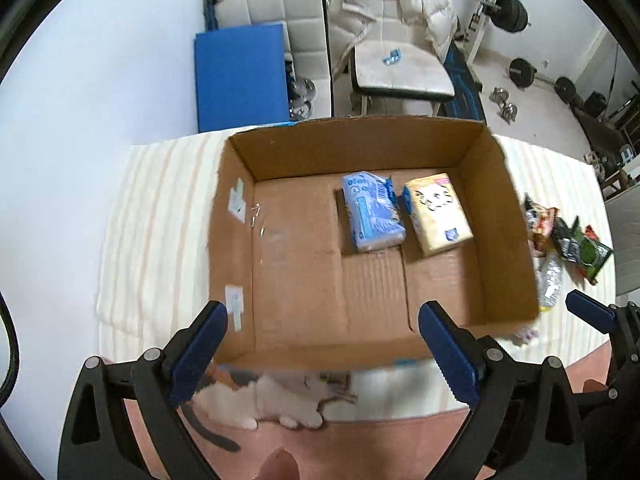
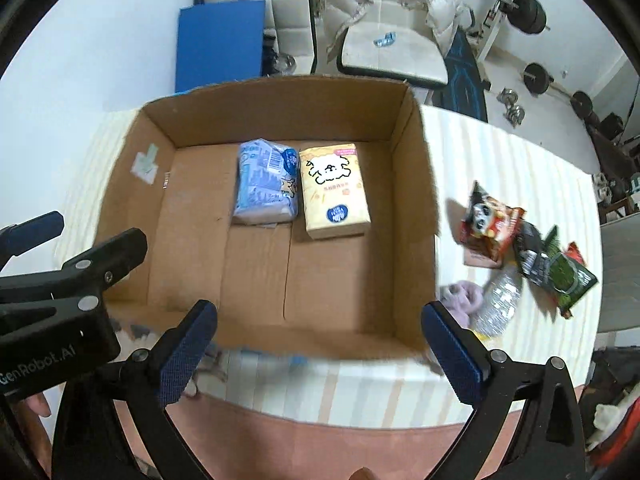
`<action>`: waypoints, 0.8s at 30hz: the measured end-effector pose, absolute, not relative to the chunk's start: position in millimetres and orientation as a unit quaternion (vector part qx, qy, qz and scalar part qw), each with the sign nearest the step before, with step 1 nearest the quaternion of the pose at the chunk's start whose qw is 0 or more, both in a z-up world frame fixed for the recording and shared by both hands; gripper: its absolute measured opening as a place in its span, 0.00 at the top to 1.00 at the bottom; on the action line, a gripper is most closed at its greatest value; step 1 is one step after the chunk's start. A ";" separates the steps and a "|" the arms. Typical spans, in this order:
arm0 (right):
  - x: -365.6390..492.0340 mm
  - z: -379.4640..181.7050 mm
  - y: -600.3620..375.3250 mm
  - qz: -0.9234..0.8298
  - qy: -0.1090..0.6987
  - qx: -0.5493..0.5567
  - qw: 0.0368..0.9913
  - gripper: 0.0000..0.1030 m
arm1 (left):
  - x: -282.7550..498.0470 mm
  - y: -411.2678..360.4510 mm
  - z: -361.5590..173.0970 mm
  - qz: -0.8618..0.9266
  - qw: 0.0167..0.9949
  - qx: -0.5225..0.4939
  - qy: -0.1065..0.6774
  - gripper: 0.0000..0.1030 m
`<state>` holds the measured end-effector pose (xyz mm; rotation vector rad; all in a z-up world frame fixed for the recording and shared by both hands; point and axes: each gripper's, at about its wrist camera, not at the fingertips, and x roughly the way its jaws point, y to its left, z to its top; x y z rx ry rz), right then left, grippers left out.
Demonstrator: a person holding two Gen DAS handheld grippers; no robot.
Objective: Organize soft objects
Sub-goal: 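Carry both tissue packs into the box and open both grippers, then grasp the silver glitter pouch with the left gripper while the right grasps the green bag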
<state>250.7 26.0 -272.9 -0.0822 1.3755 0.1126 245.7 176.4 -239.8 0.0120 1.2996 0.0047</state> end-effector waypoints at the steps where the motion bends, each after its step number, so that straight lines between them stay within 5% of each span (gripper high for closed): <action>1: 239.8 -263.6 23.5 0.054 0.629 -0.039 0.774 0.00 | 235.8 175.3 -232.1 0.006 0.801 0.005 0.599 0.05; 13: 169.0 -174.8 -0.7 0.083 0.587 -0.016 0.805 0.00 | 164.5 163.1 -158.1 0.027 0.829 -0.010 0.558 0.05; 24: 164.5 -157.8 -70.8 0.086 0.592 0.071 0.798 0.00 | 186.7 84.3 -135.8 -0.020 0.831 0.005 0.556 0.05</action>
